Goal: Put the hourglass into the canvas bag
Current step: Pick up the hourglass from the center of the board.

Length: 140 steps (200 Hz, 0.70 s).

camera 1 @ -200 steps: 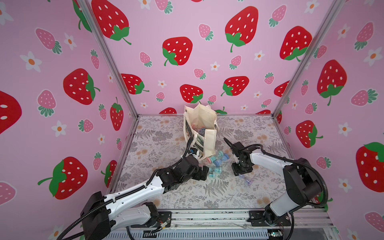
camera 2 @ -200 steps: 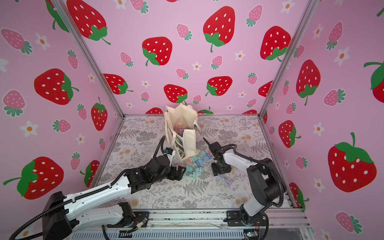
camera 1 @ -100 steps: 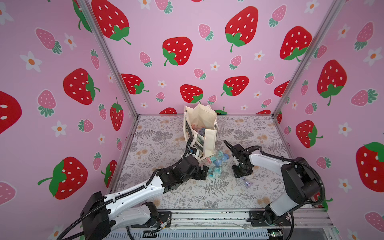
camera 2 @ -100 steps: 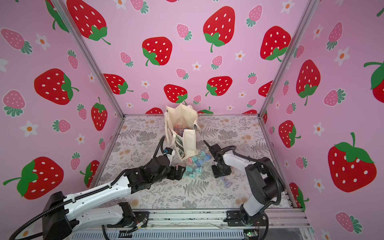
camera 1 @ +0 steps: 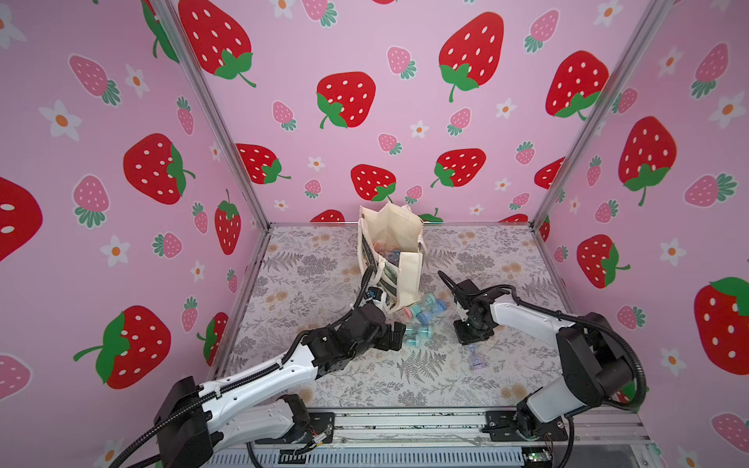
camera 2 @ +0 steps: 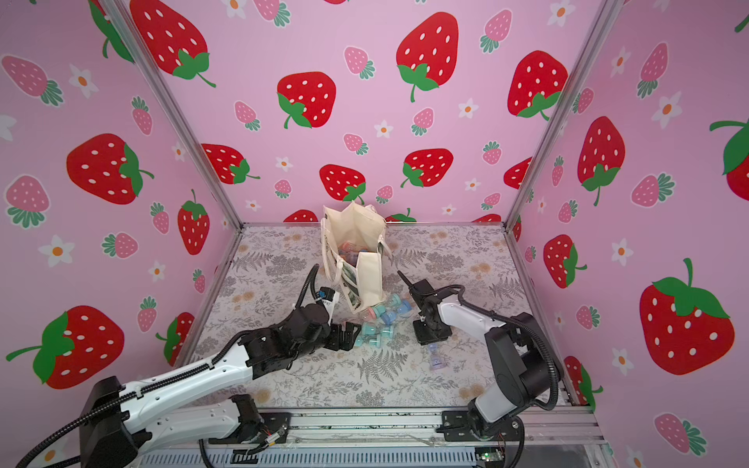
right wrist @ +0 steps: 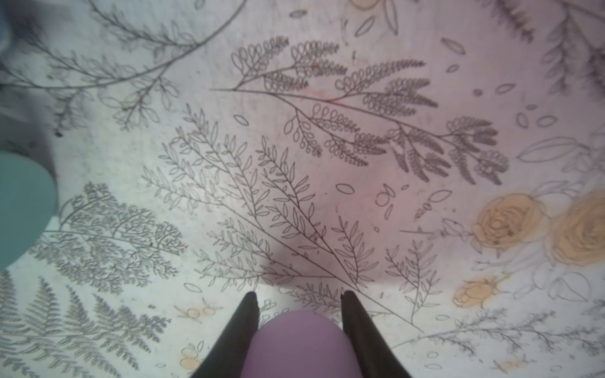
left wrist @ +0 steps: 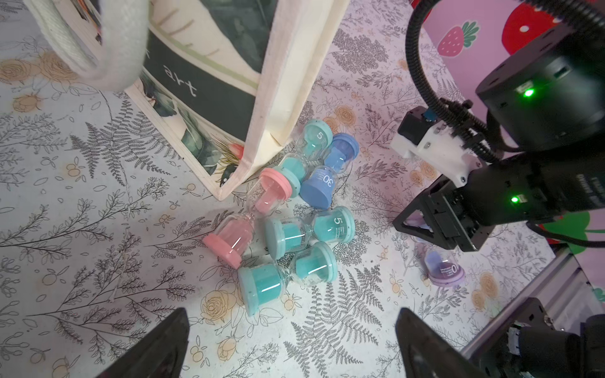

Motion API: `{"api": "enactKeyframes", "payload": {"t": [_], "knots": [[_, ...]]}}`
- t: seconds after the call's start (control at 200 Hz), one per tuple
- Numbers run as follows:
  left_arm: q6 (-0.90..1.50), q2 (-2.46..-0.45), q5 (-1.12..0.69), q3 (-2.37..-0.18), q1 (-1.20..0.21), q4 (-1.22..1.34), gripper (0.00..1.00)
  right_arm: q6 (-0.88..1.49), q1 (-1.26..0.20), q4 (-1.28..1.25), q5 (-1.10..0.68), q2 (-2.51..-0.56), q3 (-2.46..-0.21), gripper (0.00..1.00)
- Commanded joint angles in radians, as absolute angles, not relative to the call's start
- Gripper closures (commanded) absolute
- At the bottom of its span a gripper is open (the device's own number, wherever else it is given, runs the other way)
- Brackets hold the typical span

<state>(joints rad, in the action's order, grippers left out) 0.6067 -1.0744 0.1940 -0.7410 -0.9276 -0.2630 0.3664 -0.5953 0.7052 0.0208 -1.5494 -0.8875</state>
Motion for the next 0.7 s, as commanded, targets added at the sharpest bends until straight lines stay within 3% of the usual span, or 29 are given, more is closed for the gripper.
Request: {"api": "enactKeyframes", "payload": {"t": [0.0,0.355,0.695], "knots": [[0.611,-1.047,0.241,-0.738,-0.925,-0.285,0.01,0.357,-0.591,0.718,0.014,-1.500,-0.918,0.62],[0.586,-0.959,0.270,-0.762,-0.874,-0.336,0.01,0.373,-0.599,0.761,0.018,-1.393,-1.057,0.62],[0.523,-0.938,0.218,-0.848,-0.766,-0.378,0.01,0.388,-0.608,0.733,-0.024,-1.372,-1.326,0.62]]}}
